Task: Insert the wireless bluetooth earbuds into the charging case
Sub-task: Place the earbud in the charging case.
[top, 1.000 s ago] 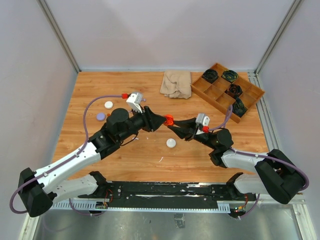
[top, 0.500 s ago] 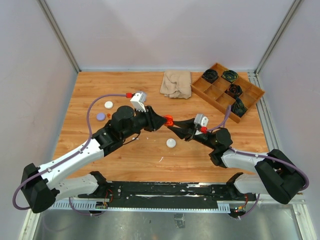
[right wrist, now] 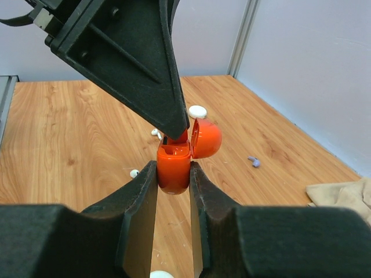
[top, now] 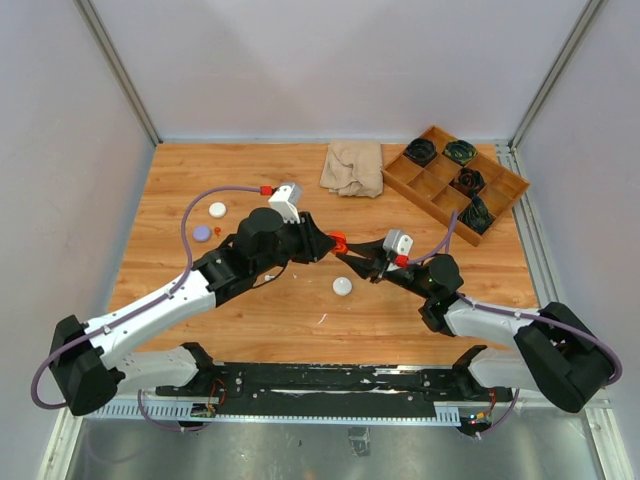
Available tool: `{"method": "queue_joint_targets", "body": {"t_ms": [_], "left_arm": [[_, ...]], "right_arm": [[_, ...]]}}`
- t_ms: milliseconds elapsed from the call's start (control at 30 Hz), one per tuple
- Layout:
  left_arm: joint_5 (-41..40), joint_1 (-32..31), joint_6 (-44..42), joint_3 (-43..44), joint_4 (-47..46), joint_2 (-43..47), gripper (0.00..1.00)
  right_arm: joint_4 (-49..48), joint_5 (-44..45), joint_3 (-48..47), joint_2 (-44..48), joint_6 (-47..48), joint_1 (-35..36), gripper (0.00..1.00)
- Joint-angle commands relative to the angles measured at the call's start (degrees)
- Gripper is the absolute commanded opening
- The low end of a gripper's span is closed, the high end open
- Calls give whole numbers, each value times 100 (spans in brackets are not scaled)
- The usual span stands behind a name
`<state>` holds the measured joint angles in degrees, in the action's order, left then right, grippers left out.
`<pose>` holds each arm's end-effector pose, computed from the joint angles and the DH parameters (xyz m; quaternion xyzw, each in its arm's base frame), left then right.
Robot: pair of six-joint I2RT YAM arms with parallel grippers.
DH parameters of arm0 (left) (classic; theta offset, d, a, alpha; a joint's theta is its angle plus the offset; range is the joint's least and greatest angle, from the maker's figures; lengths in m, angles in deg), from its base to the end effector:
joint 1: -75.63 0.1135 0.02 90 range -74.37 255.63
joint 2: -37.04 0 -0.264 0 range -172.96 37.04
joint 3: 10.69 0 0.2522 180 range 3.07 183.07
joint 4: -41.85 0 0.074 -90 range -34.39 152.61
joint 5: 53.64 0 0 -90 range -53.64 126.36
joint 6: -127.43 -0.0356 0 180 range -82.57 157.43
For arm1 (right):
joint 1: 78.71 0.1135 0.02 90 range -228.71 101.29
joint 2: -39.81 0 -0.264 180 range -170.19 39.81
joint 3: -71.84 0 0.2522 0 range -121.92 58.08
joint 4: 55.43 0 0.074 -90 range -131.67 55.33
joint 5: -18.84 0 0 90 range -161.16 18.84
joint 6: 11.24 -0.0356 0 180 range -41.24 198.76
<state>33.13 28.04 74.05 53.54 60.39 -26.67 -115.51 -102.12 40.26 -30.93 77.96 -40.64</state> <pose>0.1764 -0.1902 0.3186 0.0608 0.8067 -0.3769 0.4511 0.1667 0.1538 0.2408 -0.3829 0.4475 0.4068 0.6983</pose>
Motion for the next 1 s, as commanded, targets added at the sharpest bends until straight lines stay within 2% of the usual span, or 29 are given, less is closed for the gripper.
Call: {"method": "queue_joint_targets", "body": {"t_ms": [0, 667, 967], "left_arm": [[-290, -100, 51, 245, 294, -117, 32], [-425, -154, -33, 357, 296, -106, 14], [-530, -154, -510, 257, 158, 228, 13]], "right_arm": [[142, 178, -160, 209, 399, 22, 1], [649, 421, -161, 325, 903, 81, 1], [373, 486, -91, 191, 724, 86, 1]]}}
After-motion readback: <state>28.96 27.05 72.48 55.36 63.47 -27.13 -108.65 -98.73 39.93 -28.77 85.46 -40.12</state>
